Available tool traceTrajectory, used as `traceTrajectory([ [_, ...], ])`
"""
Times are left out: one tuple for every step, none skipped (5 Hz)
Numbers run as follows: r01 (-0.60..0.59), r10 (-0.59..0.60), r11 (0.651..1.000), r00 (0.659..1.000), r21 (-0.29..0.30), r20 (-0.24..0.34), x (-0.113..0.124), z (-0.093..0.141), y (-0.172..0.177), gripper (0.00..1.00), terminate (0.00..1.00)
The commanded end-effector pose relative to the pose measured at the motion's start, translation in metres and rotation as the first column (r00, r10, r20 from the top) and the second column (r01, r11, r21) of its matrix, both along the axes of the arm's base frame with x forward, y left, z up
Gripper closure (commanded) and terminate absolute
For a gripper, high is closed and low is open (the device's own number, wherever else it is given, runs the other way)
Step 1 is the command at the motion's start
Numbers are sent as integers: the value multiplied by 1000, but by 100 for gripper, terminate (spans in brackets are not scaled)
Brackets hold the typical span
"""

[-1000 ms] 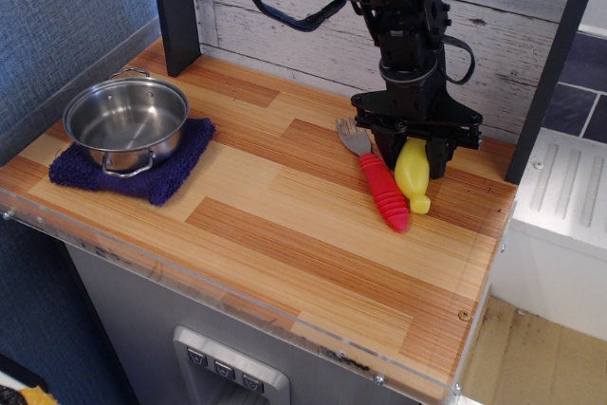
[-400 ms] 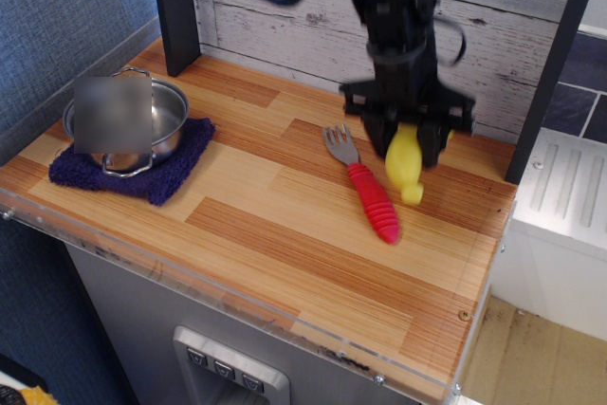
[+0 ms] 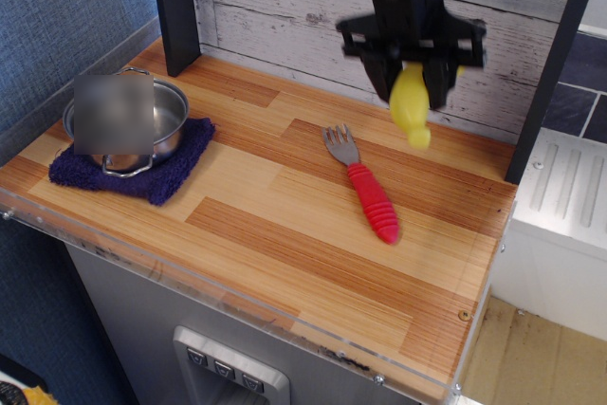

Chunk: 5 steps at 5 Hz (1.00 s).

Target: Place the banana inside the pot

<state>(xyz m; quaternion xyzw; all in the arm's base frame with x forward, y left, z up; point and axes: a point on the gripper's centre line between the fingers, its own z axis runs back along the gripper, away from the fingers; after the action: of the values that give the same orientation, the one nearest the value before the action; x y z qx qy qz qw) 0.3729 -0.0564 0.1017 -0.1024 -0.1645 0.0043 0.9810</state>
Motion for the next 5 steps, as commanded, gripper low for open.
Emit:
traceTrajectory([
  [-100, 100, 995, 991, 4, 86, -30, 67, 61, 100, 0],
  [-150, 149, 989, 986, 14, 79, -43, 73, 95, 100, 0],
  [-205, 203, 978, 976, 25, 72, -55, 70, 131, 100, 0],
  [-237, 235, 970, 970, 45, 62, -70, 65, 158, 100, 0],
  [-272, 270, 961, 962, 52, 47, -85, 54, 176, 100, 0],
])
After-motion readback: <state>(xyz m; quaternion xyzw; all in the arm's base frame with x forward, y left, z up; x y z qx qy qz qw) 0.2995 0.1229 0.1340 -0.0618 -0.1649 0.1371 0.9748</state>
